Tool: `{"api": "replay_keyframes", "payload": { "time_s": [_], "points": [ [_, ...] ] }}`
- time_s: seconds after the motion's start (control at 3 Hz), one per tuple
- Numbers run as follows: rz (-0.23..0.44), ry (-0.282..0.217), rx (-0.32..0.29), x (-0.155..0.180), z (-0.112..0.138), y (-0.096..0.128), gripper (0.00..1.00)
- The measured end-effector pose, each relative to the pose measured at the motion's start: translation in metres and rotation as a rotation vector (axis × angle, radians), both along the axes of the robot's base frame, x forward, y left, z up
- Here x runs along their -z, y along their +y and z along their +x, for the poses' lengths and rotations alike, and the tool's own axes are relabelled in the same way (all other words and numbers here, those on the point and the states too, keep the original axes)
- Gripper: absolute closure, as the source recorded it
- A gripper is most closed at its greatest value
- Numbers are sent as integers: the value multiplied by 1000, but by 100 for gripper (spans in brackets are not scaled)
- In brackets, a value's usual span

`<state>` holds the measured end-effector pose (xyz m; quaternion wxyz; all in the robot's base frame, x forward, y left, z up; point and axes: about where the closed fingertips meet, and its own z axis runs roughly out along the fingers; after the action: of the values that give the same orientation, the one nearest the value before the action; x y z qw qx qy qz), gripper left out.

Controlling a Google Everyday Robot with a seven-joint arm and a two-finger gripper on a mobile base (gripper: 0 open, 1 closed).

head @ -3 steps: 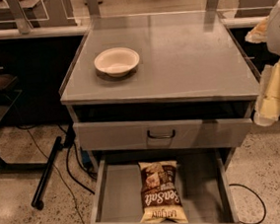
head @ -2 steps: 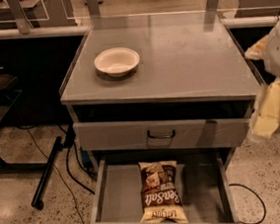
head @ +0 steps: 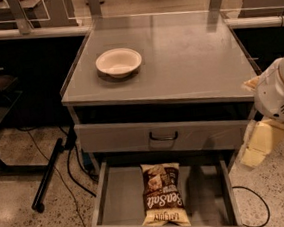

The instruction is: Pick brown chip bag from middle drawer and place on counter

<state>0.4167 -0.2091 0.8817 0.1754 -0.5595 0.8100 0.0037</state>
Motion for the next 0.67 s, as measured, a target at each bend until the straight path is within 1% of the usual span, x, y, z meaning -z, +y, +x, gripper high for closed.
{"api": "replay_keyframes", "payload": {
  "time_s": [0.33,0.67],
  "points": [
    [10,18,-11,19,-7,7,0],
    [23,70,-17,70,-14,25,0]
  ]
}}
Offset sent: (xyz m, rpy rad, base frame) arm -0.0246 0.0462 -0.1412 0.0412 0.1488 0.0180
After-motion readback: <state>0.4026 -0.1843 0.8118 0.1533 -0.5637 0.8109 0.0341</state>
